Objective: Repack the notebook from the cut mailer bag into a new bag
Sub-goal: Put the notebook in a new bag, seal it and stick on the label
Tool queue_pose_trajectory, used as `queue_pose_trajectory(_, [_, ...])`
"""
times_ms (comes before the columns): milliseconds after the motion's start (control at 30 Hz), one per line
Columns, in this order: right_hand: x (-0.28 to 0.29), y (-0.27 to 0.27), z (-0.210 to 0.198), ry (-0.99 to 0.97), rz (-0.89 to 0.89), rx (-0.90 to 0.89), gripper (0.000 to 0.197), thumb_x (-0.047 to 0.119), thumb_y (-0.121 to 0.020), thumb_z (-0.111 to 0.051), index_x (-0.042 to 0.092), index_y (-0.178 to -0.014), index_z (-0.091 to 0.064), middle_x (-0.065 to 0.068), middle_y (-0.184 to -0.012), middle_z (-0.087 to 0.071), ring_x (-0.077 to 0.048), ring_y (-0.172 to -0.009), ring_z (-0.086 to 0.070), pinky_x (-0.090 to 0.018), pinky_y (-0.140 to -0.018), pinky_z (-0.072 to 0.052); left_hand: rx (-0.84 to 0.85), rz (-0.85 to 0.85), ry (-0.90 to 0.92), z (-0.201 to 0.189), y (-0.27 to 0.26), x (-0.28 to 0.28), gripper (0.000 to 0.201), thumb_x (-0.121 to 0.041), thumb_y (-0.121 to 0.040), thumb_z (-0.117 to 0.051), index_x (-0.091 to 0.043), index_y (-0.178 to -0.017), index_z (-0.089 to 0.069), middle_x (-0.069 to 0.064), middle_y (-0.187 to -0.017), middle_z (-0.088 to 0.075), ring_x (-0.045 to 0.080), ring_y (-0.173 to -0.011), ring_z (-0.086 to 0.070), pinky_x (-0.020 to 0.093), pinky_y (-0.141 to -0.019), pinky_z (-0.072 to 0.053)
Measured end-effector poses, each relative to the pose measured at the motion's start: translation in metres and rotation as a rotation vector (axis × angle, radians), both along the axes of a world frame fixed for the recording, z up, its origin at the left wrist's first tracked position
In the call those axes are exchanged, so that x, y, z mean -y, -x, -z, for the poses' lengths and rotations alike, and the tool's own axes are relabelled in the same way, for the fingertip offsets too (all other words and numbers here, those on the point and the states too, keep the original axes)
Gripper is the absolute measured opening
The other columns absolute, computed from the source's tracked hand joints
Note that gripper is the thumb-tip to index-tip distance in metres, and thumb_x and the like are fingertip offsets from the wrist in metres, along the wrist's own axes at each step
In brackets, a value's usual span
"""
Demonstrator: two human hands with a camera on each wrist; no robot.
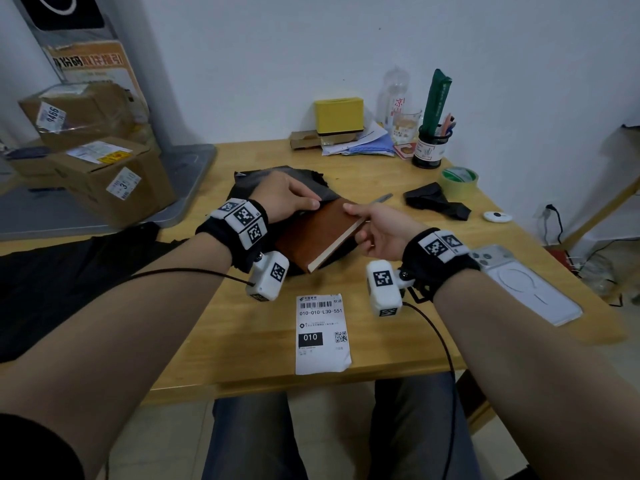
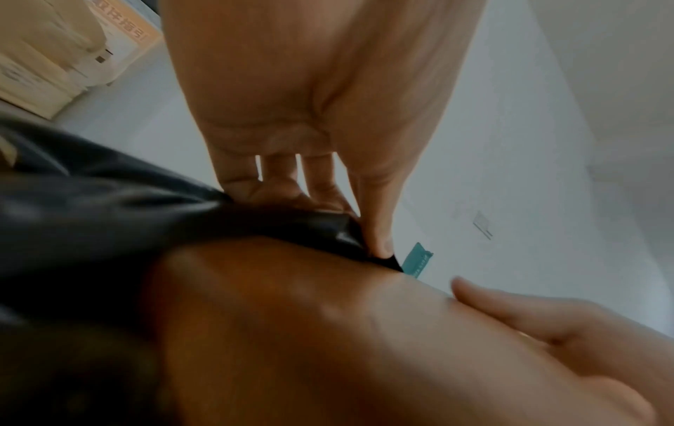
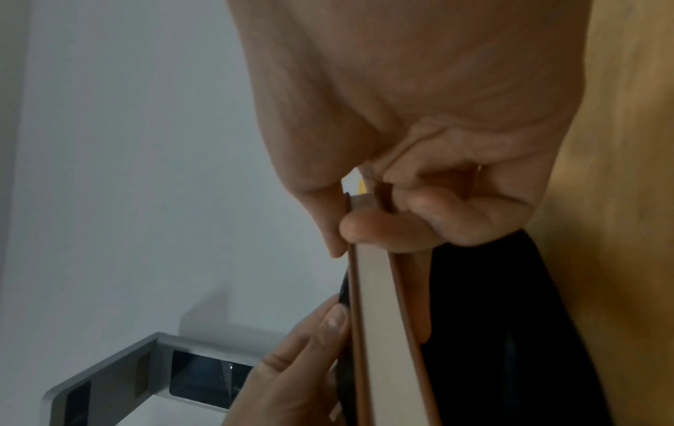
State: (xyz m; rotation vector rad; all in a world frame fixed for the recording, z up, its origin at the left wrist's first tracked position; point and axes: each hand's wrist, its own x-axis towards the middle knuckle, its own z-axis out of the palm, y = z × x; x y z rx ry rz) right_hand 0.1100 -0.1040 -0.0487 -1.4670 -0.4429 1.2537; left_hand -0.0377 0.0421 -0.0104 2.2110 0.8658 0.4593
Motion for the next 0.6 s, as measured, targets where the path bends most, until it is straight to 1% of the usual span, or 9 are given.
queue_pose_trajectory(67, [-0.007, 0.001, 0.001, -0.015, 0.016, -0.053, 0.020, 0.035, -0.095, -0.067, 0.021, -0.091, -0.054, 0.005, -0.065, -0.053, -0.006, -0.044, -0.038, -0.017, -0.044, -0.024, -0.016, 0.015, -0.026, -0.001, 0.000, 0.002, 0.011, -0.028, -0.085, -0.077, -0.025, -0.095, -0.081, -0.012, -0.092, -0.073, 0.001, -0.089, -0.062, 0.017, -0.075, -0.047])
queue_pose_trajectory(167, [-0.014, -0.002, 0.005, -0.055, 0.071, -0.143, 0.023, 0.033, -0.094, -0.070, 0.021, -0.085, -0.051, 0.006, -0.066, -0.052, -0.005, -0.042, -0.034, -0.017, -0.041, -0.024, -0.032, -0.024, -0.050, 0.000, 0.009, -0.007, 0.009, -0.030, -0.085, -0.077, -0.027, -0.092, -0.081, -0.014, -0.090, -0.073, 0.001, -0.089, -0.062, 0.020, -0.077, -0.047])
queue_pose_trajectory(200, [-0.015, -0.003, 0.007, -0.070, 0.088, -0.173, 0.025, 0.032, -0.094, -0.070, 0.022, -0.084, -0.050, 0.007, -0.063, -0.050, -0.005, -0.040, -0.033, -0.017, -0.040, -0.024, -0.013, -0.049, -0.046, 0.000, 0.014, -0.011, 0.008, -0.030, -0.084, -0.077, -0.027, -0.091, -0.081, -0.014, -0.090, -0.073, 0.000, -0.089, -0.062, 0.021, -0.080, -0.047])
queue_pose_trajectory(267, [-0.017, -0.003, 0.008, -0.097, 0.105, -0.221, 0.028, 0.032, -0.094, -0.071, 0.022, -0.080, -0.048, 0.008, -0.055, -0.042, -0.005, -0.038, -0.030, -0.017, -0.038, -0.024, 0.024, -0.084, -0.041, 0.000, 0.021, -0.016, 0.008, -0.029, -0.084, -0.078, -0.026, -0.090, -0.081, -0.015, -0.089, -0.073, -0.001, -0.091, -0.060, 0.022, -0.086, -0.045])
queue_pose_trajectory(300, [-0.019, -0.001, 0.008, -0.108, 0.104, -0.236, 0.030, 0.031, -0.094, -0.071, 0.022, -0.078, -0.046, 0.009, -0.051, -0.038, -0.004, -0.036, -0.029, -0.017, -0.037, -0.023, 0.032, -0.083, -0.041, 0.001, 0.023, -0.017, 0.008, -0.028, -0.084, -0.078, -0.026, -0.091, -0.081, -0.016, -0.089, -0.072, -0.002, -0.091, -0.059, 0.021, -0.085, -0.044])
queue_pose_trajectory(400, [-0.025, 0.005, 0.005, -0.125, 0.091, -0.240, 0.035, 0.031, -0.096, -0.068, 0.023, -0.075, -0.041, 0.009, -0.045, -0.033, -0.004, -0.033, -0.028, -0.016, -0.036, -0.022, 0.016, -0.012, -0.050, -0.003, 0.020, -0.007, 0.007, -0.029, -0.084, -0.077, -0.029, -0.091, -0.080, -0.019, -0.085, -0.071, -0.003, -0.085, -0.062, 0.013, -0.073, -0.045])
queue_pose_trajectory(433, [-0.028, 0.008, 0.004, -0.128, 0.089, -0.237, 0.036, 0.031, -0.097, -0.067, 0.023, -0.074, -0.041, 0.009, -0.044, -0.033, -0.004, -0.033, -0.028, -0.016, -0.035, -0.022, 0.008, 0.022, -0.064, -0.005, 0.018, -0.003, 0.007, -0.030, -0.083, -0.078, -0.031, -0.090, -0.080, -0.019, -0.084, -0.072, -0.002, -0.084, -0.064, 0.013, -0.074, -0.047])
queue_pose_trajectory(500, [-0.034, 0.011, 0.002, -0.133, 0.091, -0.242, 0.035, 0.031, -0.098, -0.066, 0.023, -0.073, -0.042, 0.009, -0.044, -0.034, -0.004, -0.033, -0.028, -0.016, -0.035, -0.022, -0.003, 0.065, -0.095, -0.007, 0.015, 0.002, 0.007, -0.031, -0.082, -0.079, -0.032, -0.089, -0.080, -0.018, -0.083, -0.074, -0.001, -0.083, -0.066, 0.017, -0.077, -0.051])
queue_pose_trajectory(600, [-0.039, 0.015, 0.002, -0.150, 0.097, -0.270, 0.033, 0.031, -0.099, -0.065, 0.021, -0.074, -0.045, 0.008, -0.045, -0.036, -0.004, -0.033, -0.029, -0.016, -0.036, -0.023, 0.037, 0.049, -0.085, -0.009, 0.016, 0.001, 0.007, -0.030, -0.081, -0.079, -0.030, -0.088, -0.080, -0.016, -0.081, -0.074, 0.003, -0.083, -0.067, 0.022, -0.079, -0.053])
